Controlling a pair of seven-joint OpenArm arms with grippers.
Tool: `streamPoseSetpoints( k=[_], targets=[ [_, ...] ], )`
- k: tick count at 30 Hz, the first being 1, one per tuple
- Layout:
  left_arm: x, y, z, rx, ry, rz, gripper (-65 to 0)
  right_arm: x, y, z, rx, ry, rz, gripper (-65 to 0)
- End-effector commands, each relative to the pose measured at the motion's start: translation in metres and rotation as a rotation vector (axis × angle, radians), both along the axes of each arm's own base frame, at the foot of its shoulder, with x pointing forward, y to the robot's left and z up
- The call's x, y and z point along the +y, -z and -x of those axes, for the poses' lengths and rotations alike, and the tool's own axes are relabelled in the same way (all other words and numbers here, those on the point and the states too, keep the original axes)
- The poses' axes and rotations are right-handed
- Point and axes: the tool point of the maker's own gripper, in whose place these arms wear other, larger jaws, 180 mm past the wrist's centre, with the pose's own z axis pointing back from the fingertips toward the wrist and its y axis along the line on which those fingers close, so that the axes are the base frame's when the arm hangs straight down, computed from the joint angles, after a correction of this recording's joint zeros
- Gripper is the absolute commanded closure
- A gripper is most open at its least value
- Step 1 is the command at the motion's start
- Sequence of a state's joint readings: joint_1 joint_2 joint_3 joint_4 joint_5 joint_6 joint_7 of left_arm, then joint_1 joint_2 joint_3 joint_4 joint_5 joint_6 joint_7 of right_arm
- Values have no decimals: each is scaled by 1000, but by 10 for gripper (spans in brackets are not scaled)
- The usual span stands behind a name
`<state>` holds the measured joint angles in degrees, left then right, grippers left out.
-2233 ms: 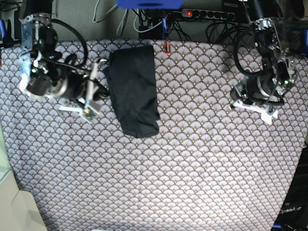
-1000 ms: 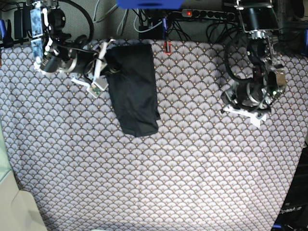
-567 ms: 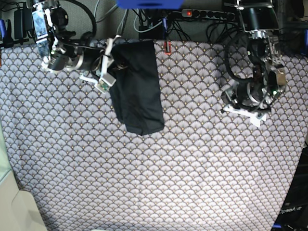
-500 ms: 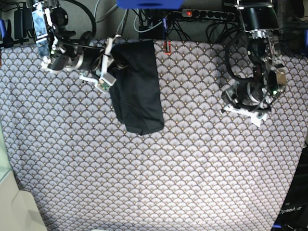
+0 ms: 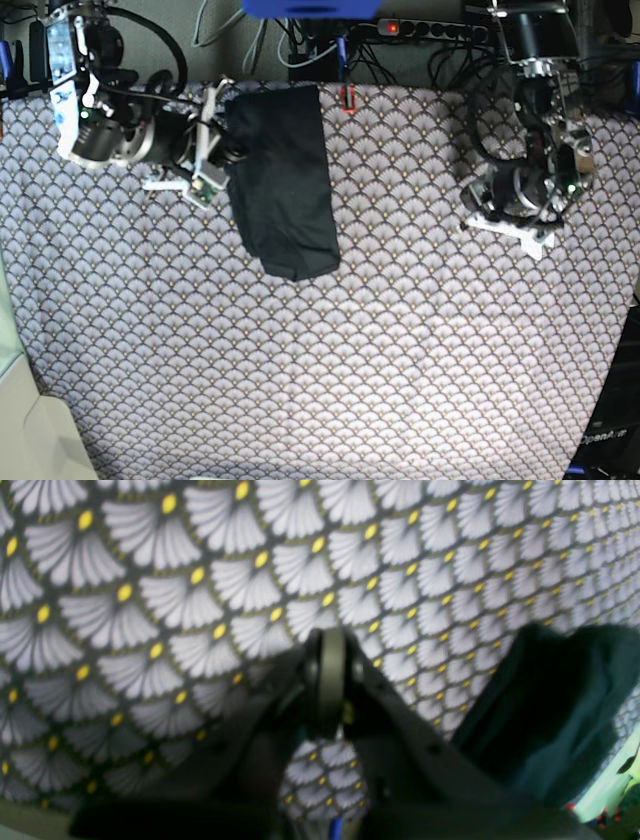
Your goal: Fold the T-shirt properly
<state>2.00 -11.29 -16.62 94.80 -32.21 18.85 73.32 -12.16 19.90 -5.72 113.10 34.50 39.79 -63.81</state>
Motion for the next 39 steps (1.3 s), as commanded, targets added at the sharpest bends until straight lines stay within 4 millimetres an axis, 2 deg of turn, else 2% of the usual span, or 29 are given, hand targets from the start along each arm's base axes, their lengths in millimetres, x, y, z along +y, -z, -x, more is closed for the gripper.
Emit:
streamPoseSetpoints(
  k=[1, 4, 7, 10, 12, 17, 19, 22, 24, 26, 32, 39],
  targets=[
    [5, -20, -12, -69, 15, -23, 0, -5, -8, -6, -35, 7, -5, 0],
    [3, -31, -4, -102, 35, -43, 0, -27, -7, -8, -36, 43, 38, 0],
    [-4, -49, 4, -152, 66, -60, 0, -51, -1, 1, -10, 107, 65, 0],
    [-17, -53, 21, -115, 112, -33, 0, -72, 1, 6, 1, 161, 95, 0],
    [-22, -53, 28, -96, 130, -23, 0, -88, 4, 14, 21, 207, 117, 0],
    [-23, -38, 53, -29, 133, -17, 0, -120, 9, 35, 65, 295, 163, 0],
    [-23, -37, 59, -22, 137, -20, 0, -134, 10, 41, 74, 329, 190, 0],
    [-27, -27, 78, 28, 162, -20, 0, -159, 16, 55, 97, 378, 281, 0],
    [-30, -21, 90, 62, 183, -22, 0, -168, 22, 64, 115, 406, 331, 0],
    [-22, -14, 102, 76, 184, -55, 0, -179, 26, 75, 121, 444, 373, 0],
    [-18, 3, 136, 119, 236, -114, 0, -196, 36, 114, 139, 511, 447, 0],
    [-10, 18, 172, 167, 221, -148, 0, -199, 49, 151, 168, 539, 503, 0]
  ],
)
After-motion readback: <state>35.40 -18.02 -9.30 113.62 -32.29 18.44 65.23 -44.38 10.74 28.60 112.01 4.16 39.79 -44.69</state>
